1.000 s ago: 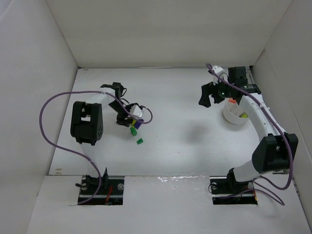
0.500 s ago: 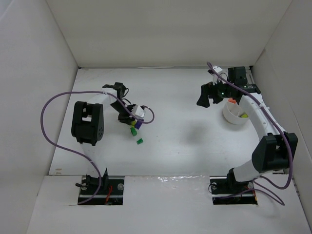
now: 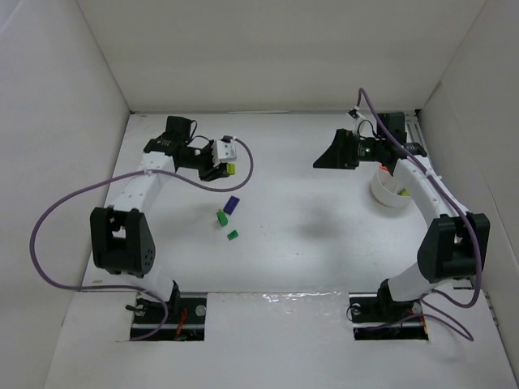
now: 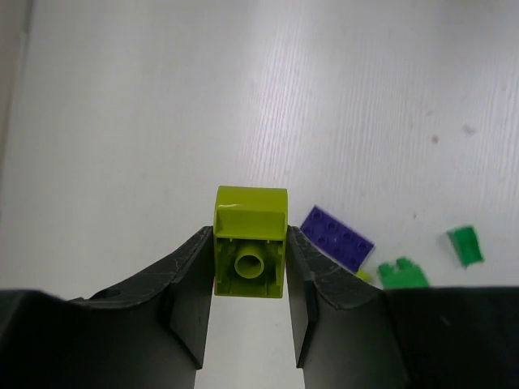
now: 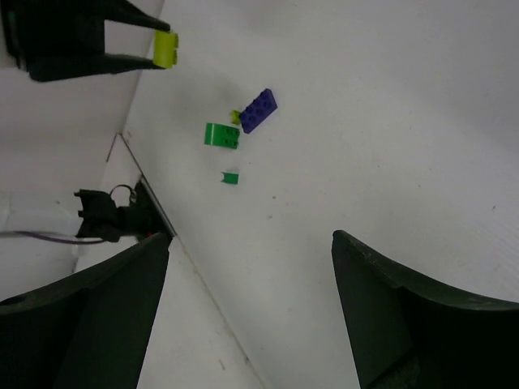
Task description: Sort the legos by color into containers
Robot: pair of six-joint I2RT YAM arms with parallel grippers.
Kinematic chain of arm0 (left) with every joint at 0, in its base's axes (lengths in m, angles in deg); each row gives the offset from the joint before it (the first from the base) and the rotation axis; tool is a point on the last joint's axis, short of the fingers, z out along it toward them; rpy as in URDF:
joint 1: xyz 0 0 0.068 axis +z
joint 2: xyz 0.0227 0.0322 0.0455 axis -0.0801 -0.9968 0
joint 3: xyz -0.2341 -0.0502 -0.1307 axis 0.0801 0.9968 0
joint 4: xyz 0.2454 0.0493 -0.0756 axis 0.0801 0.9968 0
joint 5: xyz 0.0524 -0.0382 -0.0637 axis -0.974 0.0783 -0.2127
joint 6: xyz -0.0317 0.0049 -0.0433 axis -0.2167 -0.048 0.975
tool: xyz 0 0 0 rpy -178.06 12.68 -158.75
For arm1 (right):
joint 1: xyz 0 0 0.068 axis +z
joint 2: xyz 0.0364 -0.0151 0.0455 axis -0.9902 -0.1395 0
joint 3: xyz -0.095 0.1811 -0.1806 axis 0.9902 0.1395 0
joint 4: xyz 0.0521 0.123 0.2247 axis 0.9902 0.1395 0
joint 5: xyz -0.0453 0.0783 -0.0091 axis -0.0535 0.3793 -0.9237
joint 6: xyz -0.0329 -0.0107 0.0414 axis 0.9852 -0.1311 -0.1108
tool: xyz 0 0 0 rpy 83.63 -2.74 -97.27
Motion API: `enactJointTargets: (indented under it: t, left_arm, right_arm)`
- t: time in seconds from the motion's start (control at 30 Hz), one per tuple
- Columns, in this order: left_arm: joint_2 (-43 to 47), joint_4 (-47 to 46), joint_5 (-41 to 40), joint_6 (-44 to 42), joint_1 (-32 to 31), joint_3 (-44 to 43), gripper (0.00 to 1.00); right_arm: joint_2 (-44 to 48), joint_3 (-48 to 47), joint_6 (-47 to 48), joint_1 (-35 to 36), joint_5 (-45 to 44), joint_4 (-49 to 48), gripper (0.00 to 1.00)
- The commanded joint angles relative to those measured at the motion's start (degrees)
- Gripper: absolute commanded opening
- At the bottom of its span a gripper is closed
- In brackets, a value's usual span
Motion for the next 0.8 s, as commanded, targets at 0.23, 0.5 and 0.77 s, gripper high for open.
enactJointTargets:
  t: [0.23,0.5,0.77]
  left_arm:
    - [9.6,-22.8,5.6,32.3,-8.4,5.9,0.2]
    - [9.6,-30.3,5.1,42.9,-11.7,6.4,0.2]
    - [10.3,-32.8,4.1,45.4,-14.9,8.4,0.2]
  right_arm:
    - [-4.3,-4.0,-16.7,4.9,2.5,-13.7,0.85]
    - [-6.6,-6.6,-16.7,11.3,0.3,-15.5,0.84]
    - [-9.1,-9.9,-18.5,14.1,-2.7,-16.0,0.83]
